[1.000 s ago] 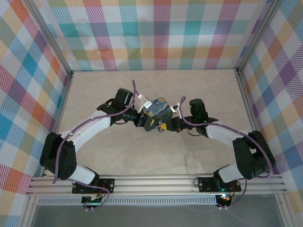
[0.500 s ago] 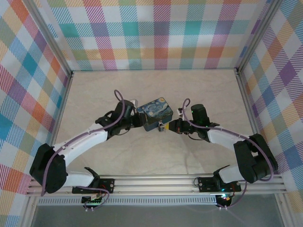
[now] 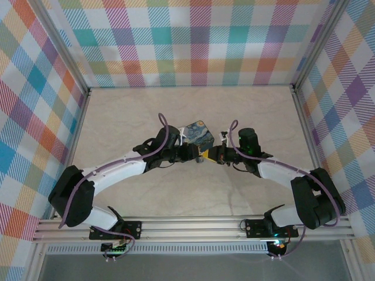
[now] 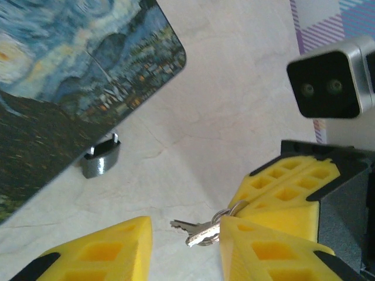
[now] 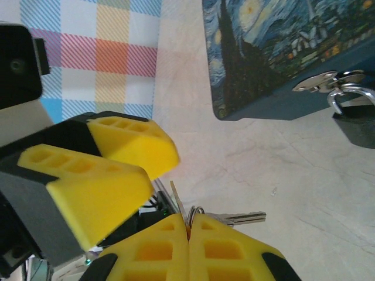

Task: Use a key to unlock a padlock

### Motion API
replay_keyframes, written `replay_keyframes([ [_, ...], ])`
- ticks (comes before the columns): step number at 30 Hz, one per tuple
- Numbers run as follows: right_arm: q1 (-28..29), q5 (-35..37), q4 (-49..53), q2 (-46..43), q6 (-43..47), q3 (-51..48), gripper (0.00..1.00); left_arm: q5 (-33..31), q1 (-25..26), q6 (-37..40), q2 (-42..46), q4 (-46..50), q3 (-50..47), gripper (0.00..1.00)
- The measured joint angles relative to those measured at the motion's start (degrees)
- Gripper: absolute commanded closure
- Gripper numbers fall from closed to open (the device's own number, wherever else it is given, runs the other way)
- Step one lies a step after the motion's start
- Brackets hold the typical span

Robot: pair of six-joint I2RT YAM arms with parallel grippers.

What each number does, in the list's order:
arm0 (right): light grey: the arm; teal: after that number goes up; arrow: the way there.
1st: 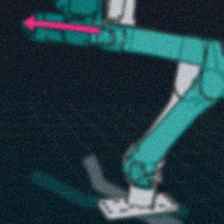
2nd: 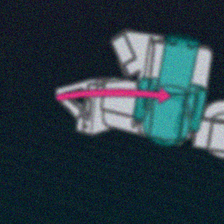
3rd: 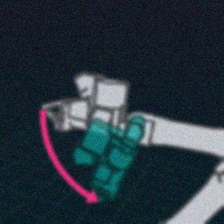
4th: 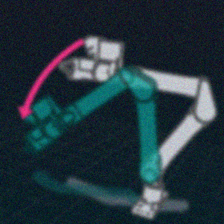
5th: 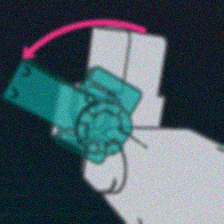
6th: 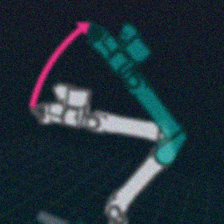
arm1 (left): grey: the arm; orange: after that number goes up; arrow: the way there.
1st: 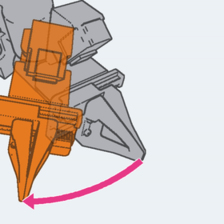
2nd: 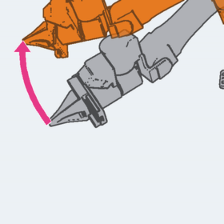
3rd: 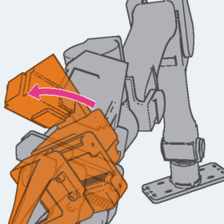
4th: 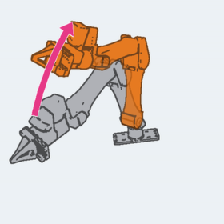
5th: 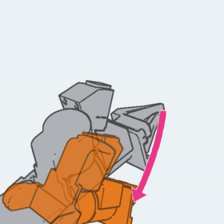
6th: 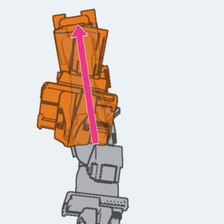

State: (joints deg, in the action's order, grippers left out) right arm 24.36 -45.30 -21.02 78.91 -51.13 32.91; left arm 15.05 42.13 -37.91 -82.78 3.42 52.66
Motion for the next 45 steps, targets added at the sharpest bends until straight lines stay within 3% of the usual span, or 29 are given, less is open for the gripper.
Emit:
replay_keyframes([
  [14,0.07,-3.91,-6.23,1.11,-4.42,-0.02,1.0,7.5,-1.99,-0.28,-0.79,-4.04,0.52,0.75],
  [18,0.04,-4.31,-7.26,1.53,-5.16,0.0,1.0,8.39,-2.82,-0.5,-0.79,-4.04,0.52,0.82],
  [24,0.04,-4.55,-8.98,2.29,-5.88,0.0,1.0,9.62,-3.3,-0.46,-0.79,-4.04,0.52,0.8],
  [29,0.04,-4.72,-9.84,2.71,-6.71,0.0,1.0,10.08,-3.67,-0.61,-0.79,-4.11,0.52,0.88],
  [37,-0.02,-4.72,-11.23,2.97,-8.02,0.0,1.0,11.08,-4.15,-1.33,-0.79,-5.14,0.44,0.89],
  [42,-0.15,-4.94,-12.09,3.54,-8.46,0.0,1.0,11.56,-4.48,-1.57,-0.79,-5.7,0.33,0.98],
  [45,-0.39,-5.27,-12.33,3.54,-8.41,0.0,0.87,12.17,-4.59,-1.68,-0.79,-6.73,0.04,1.0],
])
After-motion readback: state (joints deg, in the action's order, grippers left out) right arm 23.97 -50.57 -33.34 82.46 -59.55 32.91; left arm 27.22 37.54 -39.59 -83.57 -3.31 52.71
